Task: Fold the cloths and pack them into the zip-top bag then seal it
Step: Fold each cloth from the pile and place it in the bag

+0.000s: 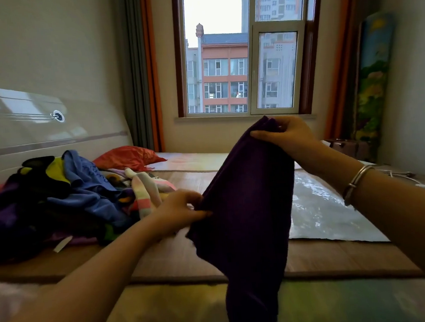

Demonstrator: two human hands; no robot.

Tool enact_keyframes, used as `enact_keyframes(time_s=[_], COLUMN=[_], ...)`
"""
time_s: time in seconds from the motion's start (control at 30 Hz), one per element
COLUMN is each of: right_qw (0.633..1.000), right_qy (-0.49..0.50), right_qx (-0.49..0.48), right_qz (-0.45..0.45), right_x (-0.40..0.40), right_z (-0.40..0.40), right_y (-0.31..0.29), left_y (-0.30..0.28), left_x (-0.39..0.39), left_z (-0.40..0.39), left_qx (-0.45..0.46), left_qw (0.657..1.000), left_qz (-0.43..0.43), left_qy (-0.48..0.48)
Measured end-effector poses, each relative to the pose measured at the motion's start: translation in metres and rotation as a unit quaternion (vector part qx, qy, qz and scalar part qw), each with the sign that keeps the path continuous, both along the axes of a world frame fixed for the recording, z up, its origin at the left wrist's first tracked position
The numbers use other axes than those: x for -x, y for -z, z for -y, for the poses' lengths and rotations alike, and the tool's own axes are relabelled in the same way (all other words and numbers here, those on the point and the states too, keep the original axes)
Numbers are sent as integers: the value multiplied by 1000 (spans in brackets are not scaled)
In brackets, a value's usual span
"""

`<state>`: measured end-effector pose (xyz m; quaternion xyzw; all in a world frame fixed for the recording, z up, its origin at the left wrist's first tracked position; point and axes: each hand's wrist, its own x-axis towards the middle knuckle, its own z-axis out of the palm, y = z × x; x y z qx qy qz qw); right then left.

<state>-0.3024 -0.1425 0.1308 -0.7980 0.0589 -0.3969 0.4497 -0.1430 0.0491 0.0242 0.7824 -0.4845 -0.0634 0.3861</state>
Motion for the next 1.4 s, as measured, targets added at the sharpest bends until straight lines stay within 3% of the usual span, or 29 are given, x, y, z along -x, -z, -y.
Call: enact_keyframes(time_s=[0.13,0.33,0.47,0.6,0.67,0.77,0.83,0.9,0.97,1.03,1.13,1.23,1.4], right_qw=[998,994,980,944,922,919,933,952,960,953,930,928,918], right_qy=[54,56,57,93,109,138,168,184,176,152,124,113,175], right_qx=[16,1,-41,94,158,174,165,134,75,23,75,96,91], right_qz=[-21,-95,-185,-303,-335,-327,-270,-205,-206,-262,-339,-343,-345], right_x=[16,24,11,-12,-31,-65,-85,-105,-122,-132,-120,-88,-31], right_z=[15,31,49,70,79,98,110,117,121,119,107,98,90], right_y=[10,39,60,81,94,111,115,118,127,144,179,210,226], left_y=[-3,-39,-42,-15,3,21,26,28,39,61,99,123,137], left_x=[4,6,-15,-52,-66,-82,-96,-109,-120,-125,-119,-92,-33], left_z=[-30,-45,-41,-28,-13,9,23,37,50,55,49,30,3], left_qx=[32,38,-30,-144,-159,-88,14,76,51,-20,-52,-16,-57], left_qw=[999,994,987,976,974,975,965,958,973,982,973,957,945], left_qz=[-30,-66,-115,-37,-18,36,87,83,19,-11,2,-1,-55], left_qy=[-29,-72,-112,-157,-159,-200,-247,-264,-225,-188,-225,-288,-317])
